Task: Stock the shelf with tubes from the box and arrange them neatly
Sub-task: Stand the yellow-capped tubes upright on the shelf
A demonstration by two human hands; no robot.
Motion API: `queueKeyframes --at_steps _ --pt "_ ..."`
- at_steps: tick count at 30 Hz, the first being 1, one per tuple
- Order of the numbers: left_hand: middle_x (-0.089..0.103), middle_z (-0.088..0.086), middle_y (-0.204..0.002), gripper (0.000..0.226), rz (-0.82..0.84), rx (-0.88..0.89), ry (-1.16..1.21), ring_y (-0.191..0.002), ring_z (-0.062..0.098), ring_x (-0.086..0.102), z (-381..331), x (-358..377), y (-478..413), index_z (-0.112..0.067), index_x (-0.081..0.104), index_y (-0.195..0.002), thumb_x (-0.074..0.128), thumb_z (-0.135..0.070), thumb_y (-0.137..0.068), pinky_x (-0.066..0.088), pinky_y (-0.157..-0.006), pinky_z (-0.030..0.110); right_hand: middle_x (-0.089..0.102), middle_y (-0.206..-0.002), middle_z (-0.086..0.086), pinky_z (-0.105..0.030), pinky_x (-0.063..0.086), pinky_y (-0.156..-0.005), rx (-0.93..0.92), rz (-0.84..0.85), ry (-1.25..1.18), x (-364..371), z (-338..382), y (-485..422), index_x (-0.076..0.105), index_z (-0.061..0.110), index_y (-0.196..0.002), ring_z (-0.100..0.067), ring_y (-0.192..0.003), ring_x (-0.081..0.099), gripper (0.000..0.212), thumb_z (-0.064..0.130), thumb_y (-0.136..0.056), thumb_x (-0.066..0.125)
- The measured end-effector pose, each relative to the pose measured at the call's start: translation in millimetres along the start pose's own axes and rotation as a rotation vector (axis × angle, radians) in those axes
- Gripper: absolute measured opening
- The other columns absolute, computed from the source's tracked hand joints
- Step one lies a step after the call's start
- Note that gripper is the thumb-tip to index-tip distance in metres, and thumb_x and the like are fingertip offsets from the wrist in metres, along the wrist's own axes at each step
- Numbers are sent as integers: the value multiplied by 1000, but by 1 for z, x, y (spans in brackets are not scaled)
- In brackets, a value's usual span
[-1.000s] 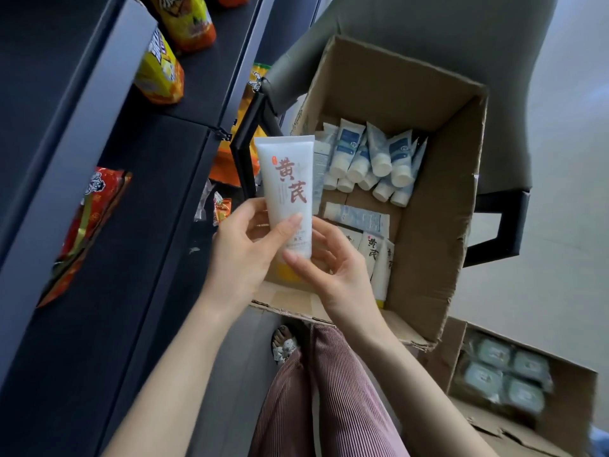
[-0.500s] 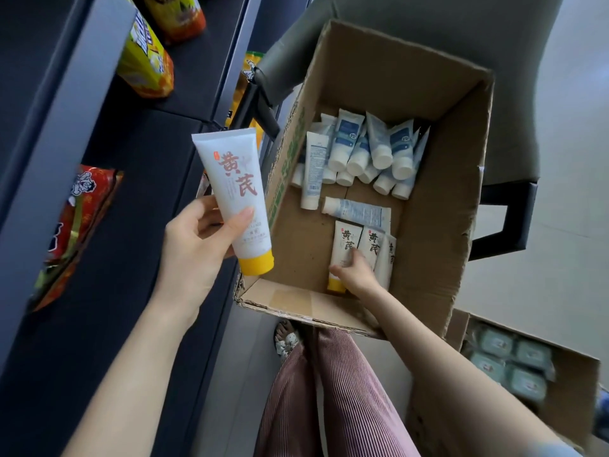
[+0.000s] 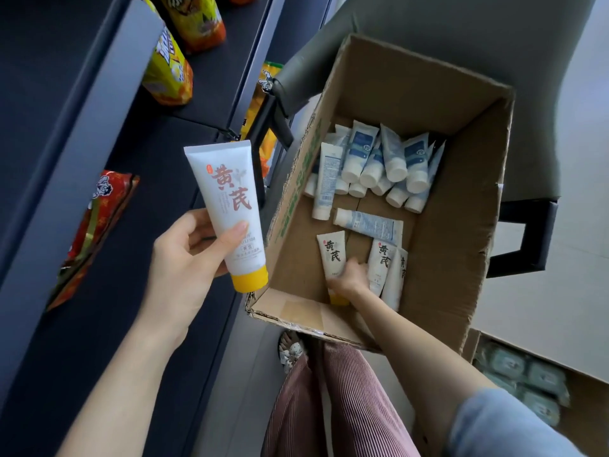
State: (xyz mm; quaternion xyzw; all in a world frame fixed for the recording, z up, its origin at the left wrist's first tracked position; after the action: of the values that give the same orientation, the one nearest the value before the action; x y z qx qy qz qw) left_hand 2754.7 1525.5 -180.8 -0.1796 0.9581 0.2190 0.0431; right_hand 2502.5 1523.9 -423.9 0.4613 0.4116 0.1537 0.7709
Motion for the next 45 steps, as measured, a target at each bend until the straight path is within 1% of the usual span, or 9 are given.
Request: queueKeyframes --at_steps 4,11,15,18,23,27,34,42,45 --pt "73 -13 -94 29 -26 20 -7 -89 6 69 -8 -17 6 -27 64 -97 69 -36 -70 57 -63 21 55 -124 -15 -42 49 -91 -46 45 95 -1 10 7 43 6 -119 -33 -112 56 54 22 -78 74" --pt "73 -15 -91 29 -70 88 27 -85 3 69 -31 -47 29 -29 64 -95 70 -36 -67 56 -61 19 57 -123 -15 -40 47 -91 -135 -7 235 -7 22 25 42 5 -120 -34 -113 56 49 21 -81 67" --pt "73 -17 -86 24 -100 140 33 -80 0 69 -49 -63 46 -26 64 -93 70 -30 -70 56 -60 19 62 -118 -13 -45 49 -89 -287 -116 45 -41 49 50 52 7 -118 -32 -108 59 42 17 -80 67" --pt "73 -17 -84 23 -114 195 20 -77 0 68 -75 -73 64 -26 64 -92 69 -30 -70 57 -60 20 64 -115 -13 -35 51 -81 -432 -133 -247 -82 77 92 55 9 -118 -25 -102 61 38 7 -82 67" --pt "72 -15 -89 19 -148 301 -58 -82 5 68 -127 -93 103 -30 65 -93 71 -31 -74 58 -73 35 66 -106 -12 -32 58 -67 -649 117 -654 -133 124 196 59 16 -105 -15 -85 70 25 5 -84 68" --pt "71 -15 -94 25 -191 401 -77 -83 3 67 -169 -114 146 -31 65 -95 71 -36 -72 54 -66 18 70 -106 -8 -31 57 -69 -812 302 -747 -156 162 286 61 18 -111 -23 -92 70 29 11 -84 68" --pt "70 -16 -99 30 -369 557 -114 -89 2 66 -229 -165 237 -28 66 -100 70 -39 -73 50 -68 9 68 -116 -11 -33 56 -78 -1118 511 -666 -177 221 421 57 17 -122 -30 -106 66 45 15 -79 70" --pt "71 -16 -98 26 -746 698 -107 -90 1 65 -275 -213 371 -34 68 -97 74 -43 -73 47 -70 7 69 -115 -7 -34 57 -76 -1446 793 -403 -160 282 573 64 28 -114 -27 -103 67 42 23 -74 73" --pt "71 -17 -99 29 -896 704 -68 -91 0 66 -275 -224 421 -35 67 -96 76 -44 -69 48 -71 7 68 -117 -5 -33 56 -77 -1536 894 -285 -142 292 627 60 24 -119 -26 -105 66 43 18 -77 71"
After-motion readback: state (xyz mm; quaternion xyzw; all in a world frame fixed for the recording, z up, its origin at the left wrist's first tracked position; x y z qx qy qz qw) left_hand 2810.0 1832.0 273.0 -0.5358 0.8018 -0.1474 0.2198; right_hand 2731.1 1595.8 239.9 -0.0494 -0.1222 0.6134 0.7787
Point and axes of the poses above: each hand's wrist, its own y-axis away from the middle knuckle, its own x-axis out of the palm, z = x × y, the point moved 9 cm from there along -y, towards the middle knuckle
